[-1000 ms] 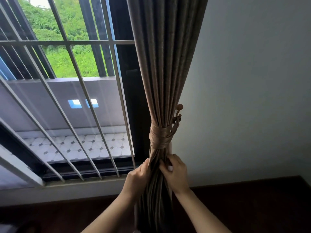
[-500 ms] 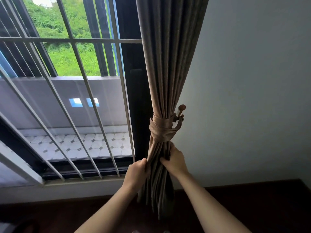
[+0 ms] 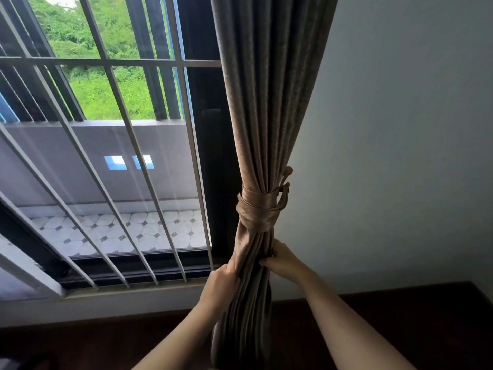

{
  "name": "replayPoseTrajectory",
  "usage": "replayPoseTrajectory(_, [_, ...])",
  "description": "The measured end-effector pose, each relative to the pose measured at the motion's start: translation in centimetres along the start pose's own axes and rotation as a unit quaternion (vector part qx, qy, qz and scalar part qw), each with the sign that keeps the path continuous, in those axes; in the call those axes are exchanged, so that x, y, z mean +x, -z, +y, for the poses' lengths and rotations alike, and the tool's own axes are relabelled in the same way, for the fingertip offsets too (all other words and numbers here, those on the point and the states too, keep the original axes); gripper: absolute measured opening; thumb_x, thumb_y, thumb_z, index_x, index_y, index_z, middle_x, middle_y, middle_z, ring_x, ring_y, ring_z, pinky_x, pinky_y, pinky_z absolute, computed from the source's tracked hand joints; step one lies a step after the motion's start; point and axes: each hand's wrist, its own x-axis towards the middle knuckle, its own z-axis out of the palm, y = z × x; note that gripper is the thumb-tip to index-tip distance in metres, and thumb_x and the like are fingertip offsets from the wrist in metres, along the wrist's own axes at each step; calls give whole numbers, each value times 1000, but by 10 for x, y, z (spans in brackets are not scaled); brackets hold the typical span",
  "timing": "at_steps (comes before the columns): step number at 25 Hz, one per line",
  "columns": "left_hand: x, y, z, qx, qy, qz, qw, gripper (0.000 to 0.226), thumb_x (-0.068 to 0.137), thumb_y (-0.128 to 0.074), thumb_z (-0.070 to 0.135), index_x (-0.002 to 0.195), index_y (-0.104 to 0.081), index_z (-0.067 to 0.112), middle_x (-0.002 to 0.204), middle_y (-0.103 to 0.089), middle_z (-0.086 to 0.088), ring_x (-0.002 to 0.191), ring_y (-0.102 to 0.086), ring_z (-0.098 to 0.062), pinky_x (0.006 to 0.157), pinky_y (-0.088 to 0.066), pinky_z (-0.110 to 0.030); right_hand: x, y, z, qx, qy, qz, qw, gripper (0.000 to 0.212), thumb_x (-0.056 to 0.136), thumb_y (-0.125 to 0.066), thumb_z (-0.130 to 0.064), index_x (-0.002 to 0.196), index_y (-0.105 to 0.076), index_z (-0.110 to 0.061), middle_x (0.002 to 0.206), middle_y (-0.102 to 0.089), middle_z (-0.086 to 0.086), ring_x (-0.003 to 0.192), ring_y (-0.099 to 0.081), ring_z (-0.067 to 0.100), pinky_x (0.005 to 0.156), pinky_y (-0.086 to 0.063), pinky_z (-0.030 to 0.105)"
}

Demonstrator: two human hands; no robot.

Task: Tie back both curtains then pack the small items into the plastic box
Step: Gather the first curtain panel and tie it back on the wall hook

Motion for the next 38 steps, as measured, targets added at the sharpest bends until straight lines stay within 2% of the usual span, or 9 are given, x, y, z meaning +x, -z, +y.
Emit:
replayPoseTrajectory(3, [0, -5, -3, 1, 38, -27, 999, 50, 90, -45, 13, 140, -36, 9, 102, -67, -11, 87, -65, -32, 67, -44, -36, 4, 11, -5, -43, -9, 32, 999, 30, 76, -58, -5, 104, -57, -14, 102, -61, 5, 102, -59, 24, 80, -50, 30])
replayPoseTrajectory(7, [10, 18, 5, -83, 56, 14, 995, 67, 82, -47, 27, 145, -30, 13, 115, -63, -12, 99, -62, -36, 74, -48, -38, -4, 4, -7, -47, 71, 132, 988, 76, 65, -72, -28, 133, -41, -18, 126, -46, 0, 115, -46, 15, 95, -42, 31])
replayPoseTrajectory(11, [33, 51, 15, -68, -7, 153, 986, 41, 82, -39, 36, 94, -64, 5, 73, -66, -10, 61, -63, -29, 52, -51, -33, -10, -7, -11, -29, 158, 307, 938, 43, 75, -71, -34, 111, -58, -15, 106, -60, -2, 91, -59, 11, 78, -51, 27])
replayPoseTrajectory(15, [36, 52, 15, 44, -69, 167, 982, 29, 81, -43, 22, 56, -49, 9, 43, -48, -4, 32, -48, -25, 31, -34, -25, -11, -12, -16, -89, 164, 345, 920, 15, 83, -69, -22, 88, -66, -9, 82, -69, 3, 72, -63, 15, 64, -41, 12])
replayPoseTrajectory(19, [30, 47, 14, 93, -96, 166, 977, 23, 75, -45, 20, 58, -56, 10, 40, -46, -1, 30, -47, -20, 28, -30, -22, -14, -20, -12, -83, 169, 312, 931, 9, 83, -69, -18, 83, -68, -9, 76, -70, 3, 65, -56, 7, 60, -35, -1])
replayPoseTrajectory(23, [35, 54, 19, 104, -159, 142, 972, 9, 67, -60, 18, 62, -63, 11, 41, -47, 1, 32, -48, -18, 27, -34, -21, -18, -6, -13, -113, 197, 278, 933, 13, 81, -67, -24, 78, -67, -12, 74, -69, 0, 64, -60, 9, 62, -44, 15])
replayPoseTrajectory(29, [63, 133, 14, -209, -150, 236, 937, 19, 80, -50, 11, 92, -65, 7, 83, -59, 3, 53, -49, -8, 49, -43, -18, -29, 58, -65, -152, 387, 390, 822, 18, 80, -53, -12, 94, -61, -5, 90, -64, 8, 85, -54, 11, 81, -41, 12])
replayPoseTrajectory(34, [108, 186, 23, -106, -287, 150, 940, 53, 58, -44, -9, 104, -65, 5, 103, -63, -4, 75, -53, -8, 69, -44, -7, -22, 99, -112, -255, 397, 245, 847, 45, 63, -47, 0, 105, -63, -6, 103, -64, 7, 91, -58, 25, 80, -48, 30])
replayPoseTrajectory(38, [119, 201, 25, -43, -284, 74, 955, 53, 61, -45, -5, 109, -61, 11, 100, -63, -3, 73, -57, -14, 60, -44, -17, -14, 105, -116, -331, 373, 200, 843, 44, 62, -47, 0, 102, -66, -8, 102, -61, 7, 82, -60, 28, 67, -54, 39])
